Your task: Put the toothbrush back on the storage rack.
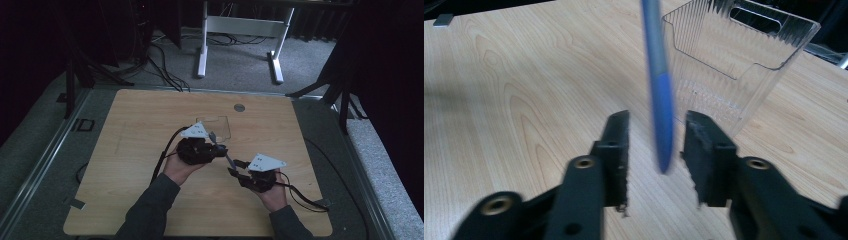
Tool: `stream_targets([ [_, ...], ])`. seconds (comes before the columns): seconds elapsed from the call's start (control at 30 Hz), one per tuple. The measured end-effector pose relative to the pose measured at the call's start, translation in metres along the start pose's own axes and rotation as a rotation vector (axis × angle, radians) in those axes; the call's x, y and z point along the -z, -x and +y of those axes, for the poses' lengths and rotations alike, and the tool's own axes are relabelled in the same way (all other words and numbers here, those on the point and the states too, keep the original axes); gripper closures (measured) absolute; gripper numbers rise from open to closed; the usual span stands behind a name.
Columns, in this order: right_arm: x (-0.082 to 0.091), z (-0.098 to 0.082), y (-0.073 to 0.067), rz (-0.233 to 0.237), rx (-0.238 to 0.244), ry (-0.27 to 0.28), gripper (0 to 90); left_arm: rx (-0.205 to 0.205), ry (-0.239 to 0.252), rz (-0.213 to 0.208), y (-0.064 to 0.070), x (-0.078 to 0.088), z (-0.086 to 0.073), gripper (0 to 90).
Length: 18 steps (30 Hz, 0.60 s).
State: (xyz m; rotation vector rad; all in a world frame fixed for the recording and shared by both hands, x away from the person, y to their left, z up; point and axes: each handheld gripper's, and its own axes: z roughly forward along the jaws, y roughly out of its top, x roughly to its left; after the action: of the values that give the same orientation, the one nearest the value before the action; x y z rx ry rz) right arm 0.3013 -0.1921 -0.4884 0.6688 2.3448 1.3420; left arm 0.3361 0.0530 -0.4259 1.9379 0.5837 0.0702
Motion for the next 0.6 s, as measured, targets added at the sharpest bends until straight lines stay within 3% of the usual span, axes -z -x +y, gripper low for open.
stream_targets([
  [0.17,0.0016,0.0004,0.0017,-0.007,-0.010,0.002,54.1,-0.018,-0.010,0.019,0.0030,-0.0003,0.0014,79.6],
  [0.53,0.0031,0.0001,0.0031,-0.007,-0.019,0.006,50.6,-0.030,-0.010,0.050,0.0030,0.0024,0.0026,79.7],
  [0.6,0.0030,-0.0004,0.0033,-0.003,-0.020,0.002,49.1,-0.038,-0.004,0.071,0.0035,0.0041,0.0035,79.7],
])
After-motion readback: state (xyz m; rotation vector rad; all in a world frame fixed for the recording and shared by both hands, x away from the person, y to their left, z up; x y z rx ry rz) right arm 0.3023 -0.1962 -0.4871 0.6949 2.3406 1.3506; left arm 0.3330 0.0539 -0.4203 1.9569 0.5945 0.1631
